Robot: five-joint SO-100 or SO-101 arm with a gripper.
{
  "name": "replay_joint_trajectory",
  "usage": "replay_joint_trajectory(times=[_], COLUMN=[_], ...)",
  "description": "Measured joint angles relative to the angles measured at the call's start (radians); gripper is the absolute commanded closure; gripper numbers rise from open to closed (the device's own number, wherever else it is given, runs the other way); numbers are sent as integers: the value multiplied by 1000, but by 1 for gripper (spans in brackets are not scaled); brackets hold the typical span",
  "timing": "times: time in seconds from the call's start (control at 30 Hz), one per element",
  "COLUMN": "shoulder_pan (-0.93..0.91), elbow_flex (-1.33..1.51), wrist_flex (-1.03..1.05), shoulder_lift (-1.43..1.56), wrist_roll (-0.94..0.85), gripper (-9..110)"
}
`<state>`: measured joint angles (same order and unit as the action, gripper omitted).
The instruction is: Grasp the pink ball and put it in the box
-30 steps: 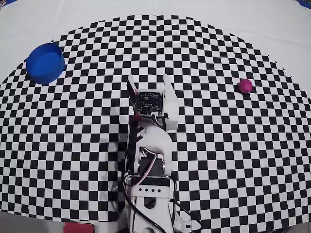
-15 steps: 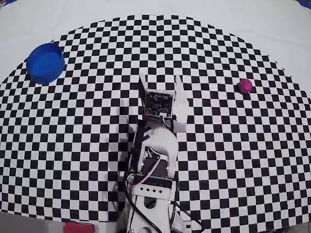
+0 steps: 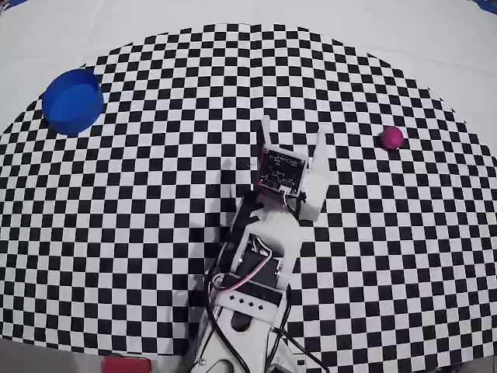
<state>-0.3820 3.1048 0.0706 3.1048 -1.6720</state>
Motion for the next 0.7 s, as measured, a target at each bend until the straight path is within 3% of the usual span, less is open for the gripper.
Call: replay_joint_trajectory(times=[0.7], shoulder_pan=[-242], elbow_flex=[0], wrist_flex=[0], shoulder_lift=[0], wrist_roll=[0], gripper=[73])
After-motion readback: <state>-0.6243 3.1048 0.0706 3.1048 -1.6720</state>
